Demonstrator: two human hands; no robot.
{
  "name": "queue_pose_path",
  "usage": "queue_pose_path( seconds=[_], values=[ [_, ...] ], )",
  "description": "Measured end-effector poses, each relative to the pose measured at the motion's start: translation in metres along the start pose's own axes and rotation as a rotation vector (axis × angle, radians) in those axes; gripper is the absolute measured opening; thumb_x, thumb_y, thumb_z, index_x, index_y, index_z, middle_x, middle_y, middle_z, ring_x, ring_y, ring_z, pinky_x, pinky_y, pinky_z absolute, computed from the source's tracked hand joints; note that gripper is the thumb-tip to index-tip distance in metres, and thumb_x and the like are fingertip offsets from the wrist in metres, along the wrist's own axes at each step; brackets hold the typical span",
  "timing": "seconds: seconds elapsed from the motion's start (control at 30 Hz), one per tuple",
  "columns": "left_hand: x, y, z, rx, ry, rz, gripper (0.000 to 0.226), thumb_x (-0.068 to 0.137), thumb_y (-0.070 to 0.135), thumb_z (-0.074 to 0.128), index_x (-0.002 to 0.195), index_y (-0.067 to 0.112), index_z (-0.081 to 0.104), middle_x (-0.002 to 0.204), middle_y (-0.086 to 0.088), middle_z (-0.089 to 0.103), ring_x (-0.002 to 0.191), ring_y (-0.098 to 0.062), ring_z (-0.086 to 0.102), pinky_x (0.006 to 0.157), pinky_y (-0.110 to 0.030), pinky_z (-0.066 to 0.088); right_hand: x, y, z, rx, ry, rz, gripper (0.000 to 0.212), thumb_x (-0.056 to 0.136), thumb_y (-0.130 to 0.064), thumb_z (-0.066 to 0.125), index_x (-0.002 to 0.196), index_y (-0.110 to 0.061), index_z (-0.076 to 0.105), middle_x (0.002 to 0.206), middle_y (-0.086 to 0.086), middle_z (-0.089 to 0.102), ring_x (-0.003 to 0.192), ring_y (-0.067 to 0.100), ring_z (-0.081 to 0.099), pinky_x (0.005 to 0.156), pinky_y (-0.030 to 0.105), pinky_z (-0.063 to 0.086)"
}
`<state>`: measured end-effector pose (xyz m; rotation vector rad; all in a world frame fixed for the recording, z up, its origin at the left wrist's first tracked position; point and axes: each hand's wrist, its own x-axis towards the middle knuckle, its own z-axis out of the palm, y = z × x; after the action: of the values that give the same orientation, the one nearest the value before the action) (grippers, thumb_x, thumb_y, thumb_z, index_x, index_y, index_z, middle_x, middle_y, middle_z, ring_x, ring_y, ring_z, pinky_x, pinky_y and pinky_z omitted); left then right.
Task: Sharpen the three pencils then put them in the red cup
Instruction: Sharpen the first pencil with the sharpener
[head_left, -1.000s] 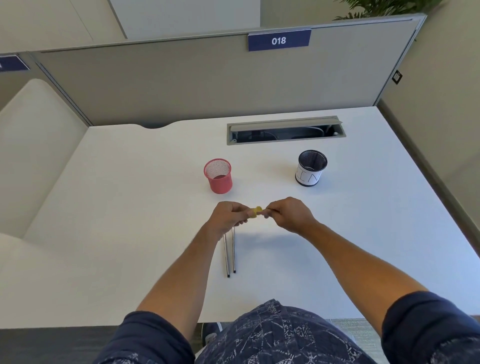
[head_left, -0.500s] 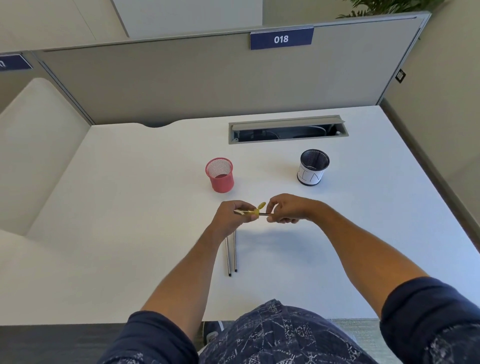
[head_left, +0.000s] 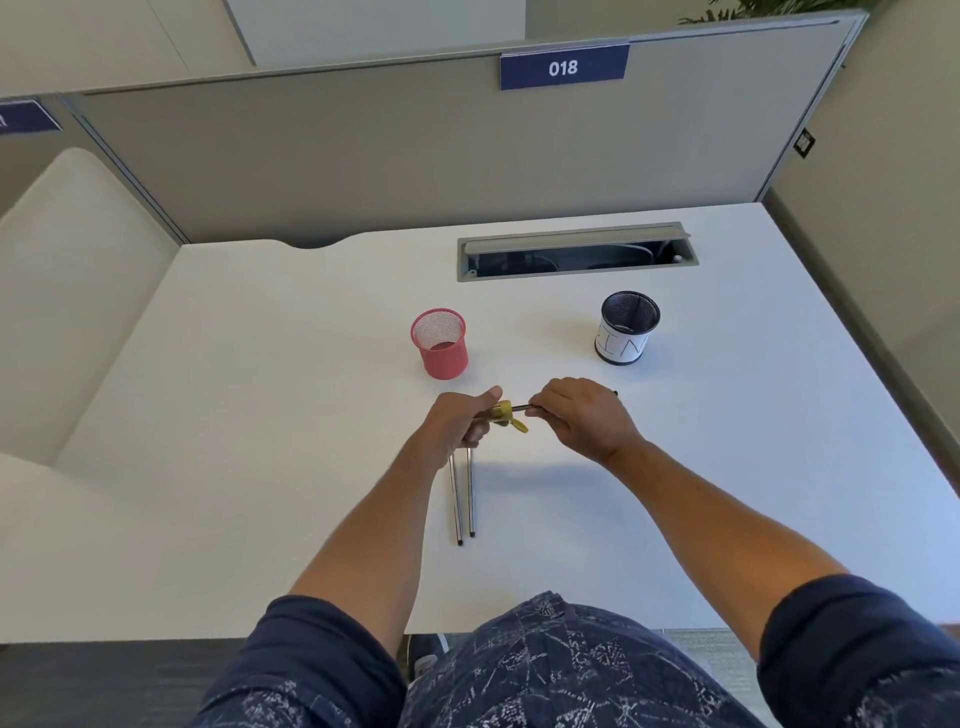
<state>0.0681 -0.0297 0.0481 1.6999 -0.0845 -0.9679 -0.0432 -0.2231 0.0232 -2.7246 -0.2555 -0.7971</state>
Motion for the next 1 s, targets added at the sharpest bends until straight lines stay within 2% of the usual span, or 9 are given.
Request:
queue_pose_path(
  seconds=[0.17,0.3,0.43,0.5,0.6,0.7,0.8,0.9,1.0],
  values=[
    [0.000,-0.004,0.002,-0.015,-0.062,0.004,0.040,0.095,0.037,0.070,0.094,-0.002,0.077,0.058,-0.003,0.060,0.052,-0.015,0.043,0.059,-0.026,0.038,-0.003,0.001,-0.002,0.026,-0.006,0.033,0.027,0.098,-0.032,0.060,0.086,-0.012,0.073,0.070,0.001,0.062,0.058,0.024,0.055,0.048,0.030,0.041],
    [0.003,-0.009,-0.004,0.106,-0.069,0.084,0.046,0.084,0.042,0.079,0.092,-0.004,0.078,0.070,-0.014,0.067,0.059,-0.017,0.050,0.066,-0.029,0.043,-0.004,-0.001,-0.001,0.073,-0.176,0.251,0.036,0.096,-0.046,0.053,0.086,-0.021,0.077,0.072,-0.005,0.067,0.064,0.026,0.061,0.050,0.031,0.047],
    [0.001,-0.012,-0.006,0.118,-0.062,0.123,0.029,0.086,0.027,0.081,0.091,-0.001,0.079,0.072,-0.015,0.069,0.057,-0.013,0.051,0.066,-0.025,0.043,0.006,-0.005,-0.008,0.100,-0.377,0.376,0.023,0.097,-0.041,0.064,0.095,-0.025,0.079,0.088,-0.008,0.076,0.079,0.020,0.064,0.060,0.026,0.040],
    [-0.001,-0.012,-0.005,0.115,-0.056,0.153,0.022,0.084,0.017,0.083,0.094,-0.002,0.079,0.071,-0.013,0.068,0.056,-0.010,0.052,0.061,-0.020,0.042,0.010,-0.006,-0.011,0.148,-0.465,0.490,0.021,0.096,-0.042,0.065,0.092,-0.028,0.080,0.083,-0.009,0.075,0.077,0.016,0.063,0.061,0.026,0.042],
    [-0.004,-0.014,-0.004,0.161,-0.045,0.211,0.017,0.079,0.008,0.086,0.094,0.004,0.079,0.074,-0.002,0.072,0.065,-0.006,0.062,0.064,-0.018,0.047,0.015,-0.007,-0.016,0.383,-0.580,0.694,0.024,0.092,-0.041,0.069,0.076,-0.027,0.078,0.058,-0.007,0.060,0.057,0.011,0.051,0.057,0.027,0.040],
    [-0.006,-0.013,-0.001,0.129,-0.036,0.254,0.024,0.073,-0.002,0.087,0.093,0.007,0.078,0.086,-0.007,0.077,0.080,-0.015,0.071,0.080,-0.028,0.057,0.019,-0.006,-0.024,0.606,-0.652,0.772,0.032,0.094,-0.039,0.068,0.072,-0.017,0.079,0.054,-0.001,0.051,0.050,0.010,0.041,0.052,0.025,0.035],
    [-0.007,-0.011,0.003,0.153,-0.030,0.274,0.029,0.070,-0.006,0.088,0.093,0.009,0.078,0.090,-0.012,0.077,0.082,-0.017,0.072,0.085,-0.032,0.058,0.020,-0.002,-0.030,0.814,-0.778,0.880,0.038,0.098,-0.038,0.064,0.079,-0.007,0.077,0.053,0.001,0.039,0.047,0.014,0.028,0.047,0.022,0.023],
    [-0.008,-0.011,0.003,0.161,-0.036,0.279,0.030,0.070,-0.003,0.089,0.096,0.008,0.079,0.093,-0.015,0.078,0.081,-0.016,0.072,0.086,-0.035,0.059,0.020,0.002,-0.033,0.874,-0.862,0.885,0.038,0.100,-0.040,0.061,0.086,-0.009,0.078,0.057,0.002,0.035,0.051,0.015,0.023,0.048,0.024,0.018],
    [-0.009,-0.013,0.003,0.177,-0.016,0.266,0.024,0.074,0.008,0.089,0.096,0.010,0.080,0.083,-0.006,0.076,0.072,-0.010,0.066,0.070,-0.026,0.051,0.023,0.001,-0.035,0.752,-0.837,0.798,0.026,0.090,-0.039,0.074,0.098,-0.015,0.071,0.059,0.002,0.055,0.053,0.015,0.041,0.047,0.023,0.029]
  ],
)
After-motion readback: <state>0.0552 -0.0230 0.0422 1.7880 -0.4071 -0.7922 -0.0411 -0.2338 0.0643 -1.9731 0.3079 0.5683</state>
